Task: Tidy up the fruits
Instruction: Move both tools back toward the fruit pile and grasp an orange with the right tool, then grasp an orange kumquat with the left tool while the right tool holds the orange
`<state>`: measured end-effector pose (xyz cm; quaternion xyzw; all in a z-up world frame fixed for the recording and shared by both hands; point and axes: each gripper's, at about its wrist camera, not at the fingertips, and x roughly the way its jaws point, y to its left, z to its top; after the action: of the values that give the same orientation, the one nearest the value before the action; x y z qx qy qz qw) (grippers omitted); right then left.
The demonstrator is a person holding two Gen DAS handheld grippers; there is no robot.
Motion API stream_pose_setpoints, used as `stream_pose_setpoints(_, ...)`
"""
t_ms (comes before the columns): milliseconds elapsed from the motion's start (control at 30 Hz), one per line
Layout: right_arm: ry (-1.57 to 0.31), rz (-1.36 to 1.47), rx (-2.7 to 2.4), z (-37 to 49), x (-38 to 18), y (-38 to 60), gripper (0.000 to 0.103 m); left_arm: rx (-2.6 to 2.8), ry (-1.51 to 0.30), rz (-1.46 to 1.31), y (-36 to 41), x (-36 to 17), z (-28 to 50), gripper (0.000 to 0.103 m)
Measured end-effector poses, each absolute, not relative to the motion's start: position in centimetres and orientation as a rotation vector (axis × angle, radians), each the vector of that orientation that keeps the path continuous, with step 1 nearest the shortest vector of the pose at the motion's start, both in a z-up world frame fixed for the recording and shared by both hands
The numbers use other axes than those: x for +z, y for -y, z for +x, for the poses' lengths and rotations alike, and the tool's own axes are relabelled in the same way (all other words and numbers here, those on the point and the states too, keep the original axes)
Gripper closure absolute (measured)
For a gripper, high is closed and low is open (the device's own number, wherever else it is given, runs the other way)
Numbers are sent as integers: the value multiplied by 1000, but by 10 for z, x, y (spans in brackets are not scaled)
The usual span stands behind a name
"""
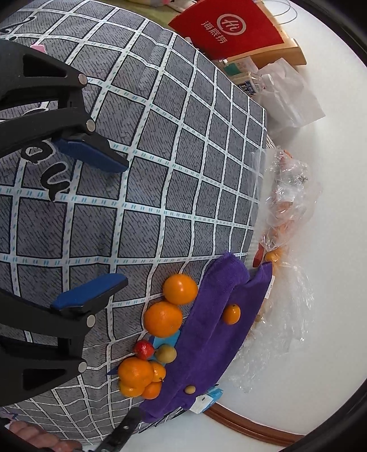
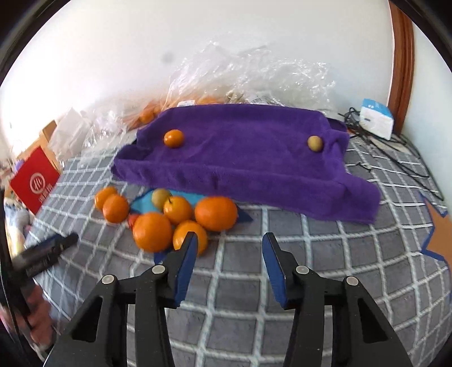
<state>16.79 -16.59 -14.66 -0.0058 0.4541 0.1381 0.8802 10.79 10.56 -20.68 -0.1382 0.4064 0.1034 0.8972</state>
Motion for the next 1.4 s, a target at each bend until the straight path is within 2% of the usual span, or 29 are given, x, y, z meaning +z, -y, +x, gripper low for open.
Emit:
stream_pose_setpoints(167, -979, 49, 314, 194, -154, 160, 55, 204, -867, -250, -99, -209, 113, 18)
stream_pose_setpoints(267, -1018, 51, 311, 207, -165, 154, 55, 202, -875, -236, -97, -210, 114, 16)
stream_pose_setpoints(433, -1059, 56, 334, 218, -176, 146, 56, 198, -879, -230, -95, -211, 115, 14)
stream_pose_setpoints(467, -1058, 53, 337, 219, -177, 146, 61, 196, -879, -230, -96, -211, 115, 14)
stream_pose_setpoints(567, -1050, 67, 346, 216, -177, 151, 61, 186, -870, -247, -98, -210, 113, 13)
stream_pose_setpoints(833, -937, -8, 232, 180, -156, 195, 61, 148, -858, -250, -96, -194, 131, 15)
stream_pose_setpoints(900, -921, -69, 190, 171, -160, 204, 61, 161, -850, -226, -92, -188, 143, 18)
stream_pose_setpoints(967, -934, -77, 180, 168, -166, 210, 61, 168, -851, -201, -89, -186, 153, 31)
stream_pose_setpoints(1100, -945, -24, 196, 167, -174, 224, 61, 140, -896, -173, -82, -193, 170, 35)
stream_pose_setpoints(1167, -941, -29, 204, 167, -175, 225, 61, 132, -894, -164, -78, -195, 174, 43)
stream_pose_setpoints(1333, -947, -27, 178, 169, -177, 224, 60, 128, -885, -196, -78, -196, 183, 45)
stream_pose_setpoints(1400, -971, -34, 167, 171, -180, 223, 58, 117, -901, -213, -76, -199, 189, 48)
